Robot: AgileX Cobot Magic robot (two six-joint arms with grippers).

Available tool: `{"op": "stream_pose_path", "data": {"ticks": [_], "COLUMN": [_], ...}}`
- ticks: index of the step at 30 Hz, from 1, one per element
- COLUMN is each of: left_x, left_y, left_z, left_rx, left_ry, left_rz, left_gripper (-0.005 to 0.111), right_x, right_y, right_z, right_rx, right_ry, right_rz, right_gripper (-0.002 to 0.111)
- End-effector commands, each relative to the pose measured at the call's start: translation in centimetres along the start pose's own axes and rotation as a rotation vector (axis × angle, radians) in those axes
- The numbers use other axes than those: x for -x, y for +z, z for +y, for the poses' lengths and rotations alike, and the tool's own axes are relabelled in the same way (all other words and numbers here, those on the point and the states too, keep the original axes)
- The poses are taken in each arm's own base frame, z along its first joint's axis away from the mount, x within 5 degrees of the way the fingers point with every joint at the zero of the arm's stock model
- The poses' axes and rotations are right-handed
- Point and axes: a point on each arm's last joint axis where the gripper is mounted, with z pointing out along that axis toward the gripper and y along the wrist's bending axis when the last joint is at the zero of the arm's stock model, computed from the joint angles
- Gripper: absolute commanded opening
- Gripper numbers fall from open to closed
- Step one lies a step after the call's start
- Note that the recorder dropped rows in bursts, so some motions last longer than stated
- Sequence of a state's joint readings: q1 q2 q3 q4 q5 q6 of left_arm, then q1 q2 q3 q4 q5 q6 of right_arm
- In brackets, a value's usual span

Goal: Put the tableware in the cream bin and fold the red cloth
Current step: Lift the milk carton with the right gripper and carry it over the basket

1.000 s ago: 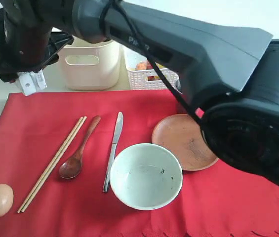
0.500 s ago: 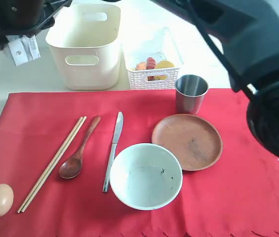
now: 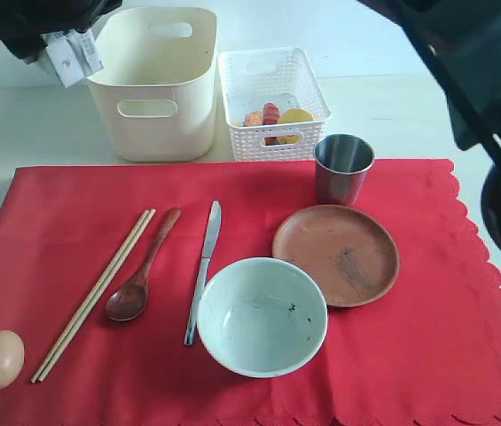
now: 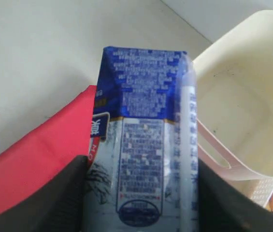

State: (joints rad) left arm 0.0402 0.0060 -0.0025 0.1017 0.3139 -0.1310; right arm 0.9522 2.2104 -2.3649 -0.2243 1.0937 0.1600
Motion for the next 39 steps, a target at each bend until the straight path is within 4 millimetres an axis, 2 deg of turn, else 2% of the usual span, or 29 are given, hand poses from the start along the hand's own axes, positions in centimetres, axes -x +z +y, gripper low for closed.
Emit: {"op": "stream_pose_path", "data": {"ticks": [1,2,8,11,19,23,33,39], "left_x": [0.0,0.0,0.0,0.0,0.0,0.0,0.0,0.0], "left_y": [0.0,0.0,0.0,0.0,0.0,0.0,0.0,0.0], "left_z": [0.0,0.0,0.0,0.0,0.0,0.0,0.0,0.0], "left_rx": [0.0,0.0,0.0,0.0,0.0,0.0,0.0,0.0], "left_ry": [-0.002,-0.002,-0.002,-0.002,-0.002,-0.002,-0.002,-0.002], "left_rz": [-0.005,-0.005,-0.005,-0.005,-0.005,-0.005,-0.005,-0.005], "left_gripper": [0.0,0.0,0.0,0.0,0.0,0.0,0.0,0.0], "right_x": [1.1,1.2,0.4,-0.4,-4.6,-5.7,-6.2,-6.7], "right_y": [-2.8,-3.2,-6.7,-7.4,-8.4,-8.0,-8.0,-5.5], "right_z": [-1.8,-2.1,-8.2,-10.9,-17.9,-20.0,-23.8,-25.9], "right_rx": [-0.037,-0.04,-0.136,-0.179,-0.286,-0.296,-0.339,-0.359], "right_ry": [0.013,0.017,0.077,0.111,0.221,0.274,0.321,0.341], "right_rz": [-0.074,-0.077,-0.061,-0.051,0.014,0.019,-0.065,-0.117], "right_gripper": [0.0,0.0,0.0,0.0,0.0,0.0,0.0,0.0]}}
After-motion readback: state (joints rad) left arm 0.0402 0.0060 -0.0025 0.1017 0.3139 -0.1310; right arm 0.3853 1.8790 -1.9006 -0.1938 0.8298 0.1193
